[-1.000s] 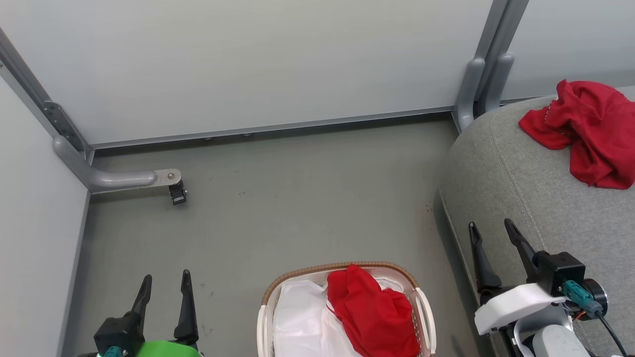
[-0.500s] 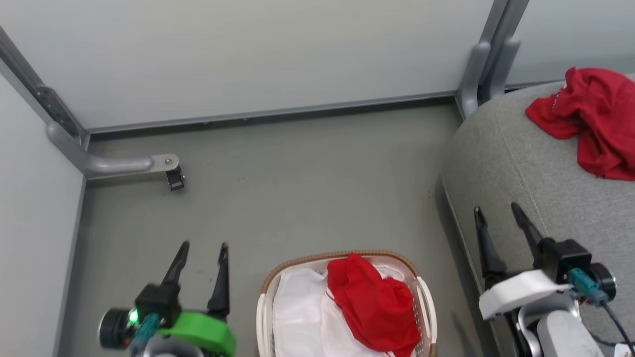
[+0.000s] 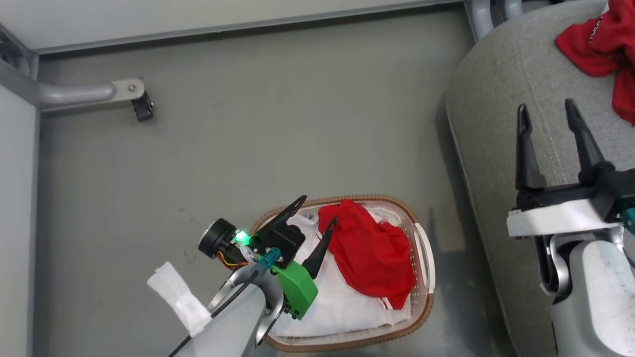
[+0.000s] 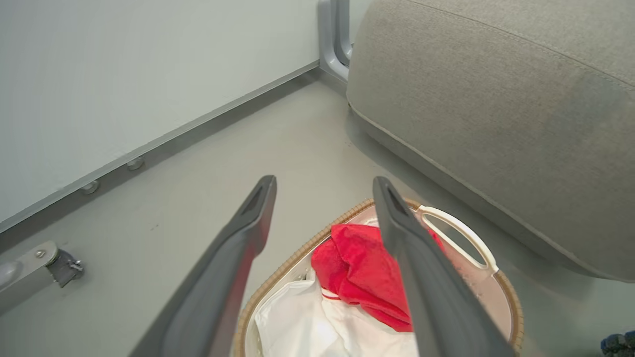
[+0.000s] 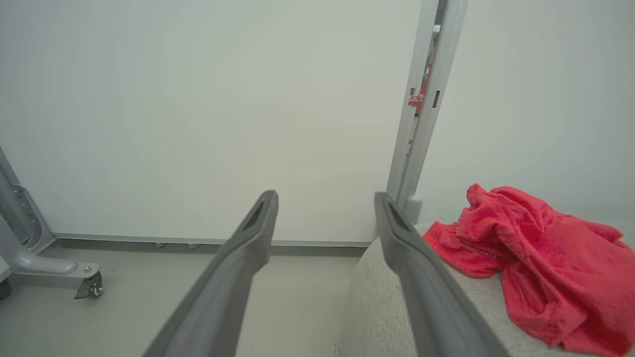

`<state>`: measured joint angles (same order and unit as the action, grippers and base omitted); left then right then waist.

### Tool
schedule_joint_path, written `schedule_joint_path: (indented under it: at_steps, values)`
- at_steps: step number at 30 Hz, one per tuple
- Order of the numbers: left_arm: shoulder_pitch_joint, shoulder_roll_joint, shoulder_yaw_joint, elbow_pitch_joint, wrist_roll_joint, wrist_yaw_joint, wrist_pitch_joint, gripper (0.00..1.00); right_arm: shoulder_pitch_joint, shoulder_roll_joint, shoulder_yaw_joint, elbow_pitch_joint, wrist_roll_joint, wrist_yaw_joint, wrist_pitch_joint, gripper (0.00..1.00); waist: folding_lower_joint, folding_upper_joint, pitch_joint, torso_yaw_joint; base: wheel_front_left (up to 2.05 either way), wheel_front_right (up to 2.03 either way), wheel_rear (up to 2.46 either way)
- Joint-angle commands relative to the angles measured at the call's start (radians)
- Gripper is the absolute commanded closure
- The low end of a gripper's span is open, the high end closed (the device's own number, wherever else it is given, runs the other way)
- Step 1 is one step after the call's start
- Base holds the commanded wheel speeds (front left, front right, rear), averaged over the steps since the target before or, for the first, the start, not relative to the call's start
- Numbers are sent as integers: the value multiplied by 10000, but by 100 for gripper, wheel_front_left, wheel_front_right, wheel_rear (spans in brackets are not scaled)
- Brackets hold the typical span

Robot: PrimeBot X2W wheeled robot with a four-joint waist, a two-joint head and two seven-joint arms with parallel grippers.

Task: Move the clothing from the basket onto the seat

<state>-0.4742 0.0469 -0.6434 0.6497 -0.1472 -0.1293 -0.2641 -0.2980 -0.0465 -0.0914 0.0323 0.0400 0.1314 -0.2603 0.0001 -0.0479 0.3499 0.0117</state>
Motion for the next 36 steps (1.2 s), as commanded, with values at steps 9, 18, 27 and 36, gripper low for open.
schedule_joint_path:
  at_steps: [9, 18, 27, 36]
  values:
    - [-1860, 68, -2113, 2341, -1392, -12, 278, 0, -1124, -23, -436, -1409, 66, -14, -30, 0, -1, 0, 3297, -1401, 0, 0, 0]
    - [-2815, 71, -2567, 3512, -2675, 14, 505, 0, -1827, -19, -191, -2127, 448, -14, -30, 0, -1, 0, 4643, -2275, 0, 0, 0]
    - [-3874, 69, -2383, 4577, -3410, 200, 510, 0, -2111, -20, 10, -2557, 757, -14, -30, 0, -1, 0, 5444, -2664, 0, 0, 0]
    - [-4578, 63, -2130, 5346, -3957, 153, 303, 0, -2256, -22, 39, -2720, 863, -14, -30, 0, -1, 0, 5834, -2804, 0, 0, 0]
